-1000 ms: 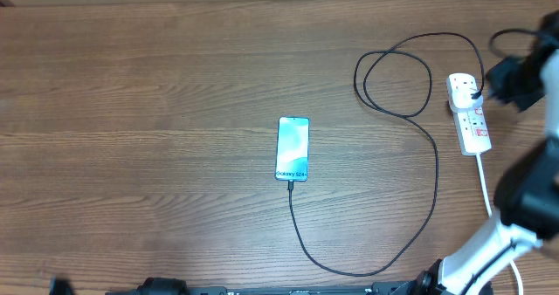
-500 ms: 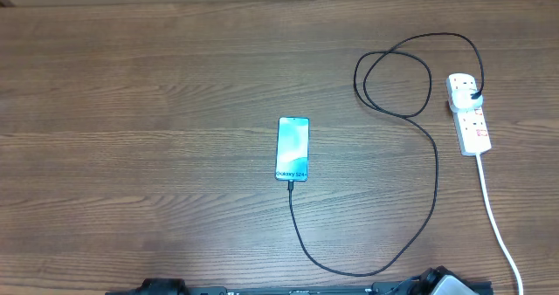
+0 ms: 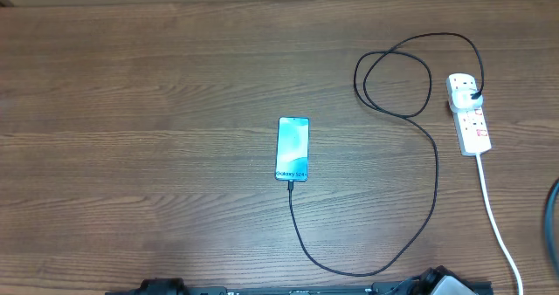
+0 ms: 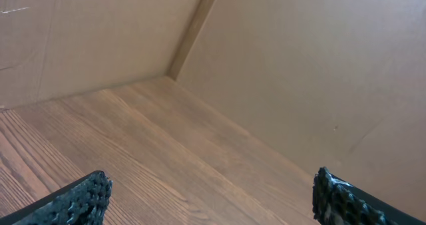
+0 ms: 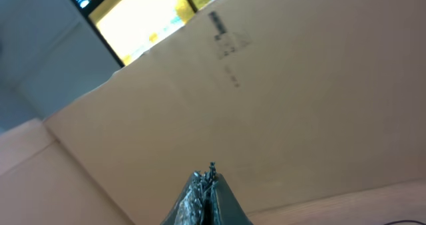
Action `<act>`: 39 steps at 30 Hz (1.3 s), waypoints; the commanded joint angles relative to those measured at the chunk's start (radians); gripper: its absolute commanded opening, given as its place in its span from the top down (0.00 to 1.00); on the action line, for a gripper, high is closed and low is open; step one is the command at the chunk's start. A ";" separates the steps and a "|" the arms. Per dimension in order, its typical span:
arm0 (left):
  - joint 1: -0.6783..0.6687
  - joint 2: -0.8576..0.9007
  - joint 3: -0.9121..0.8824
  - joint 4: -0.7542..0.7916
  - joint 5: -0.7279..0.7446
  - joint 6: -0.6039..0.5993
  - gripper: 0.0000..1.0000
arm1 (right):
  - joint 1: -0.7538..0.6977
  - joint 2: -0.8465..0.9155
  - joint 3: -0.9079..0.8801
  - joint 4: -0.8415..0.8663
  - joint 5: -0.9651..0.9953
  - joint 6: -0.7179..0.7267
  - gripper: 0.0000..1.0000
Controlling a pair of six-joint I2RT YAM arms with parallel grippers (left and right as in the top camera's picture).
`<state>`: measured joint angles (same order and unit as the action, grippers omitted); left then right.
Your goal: Plug charger to phone and switch on socket
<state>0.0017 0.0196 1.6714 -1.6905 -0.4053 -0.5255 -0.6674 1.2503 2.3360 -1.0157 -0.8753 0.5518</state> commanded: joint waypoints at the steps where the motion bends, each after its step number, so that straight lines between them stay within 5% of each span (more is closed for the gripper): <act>1: 0.004 -0.015 0.004 0.002 -0.013 -0.010 0.00 | 0.046 -0.063 -0.011 -0.003 -0.015 -0.065 0.96; 10: 0.007 -0.015 0.004 0.023 -0.014 -0.036 0.00 | 0.267 -0.309 -0.251 0.070 0.205 -0.146 0.96; 18: 0.007 -0.015 -0.097 0.160 0.031 -0.062 0.00 | 0.277 -0.539 -0.500 0.269 0.201 -0.160 0.96; 39: 0.007 -0.015 -1.180 1.208 0.241 -0.054 0.00 | 0.277 -0.786 -0.627 0.384 0.269 -0.224 0.96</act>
<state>0.0021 0.0116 0.6342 -0.5938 -0.2005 -0.5747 -0.3977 0.4923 1.7130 -0.6346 -0.6487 0.3382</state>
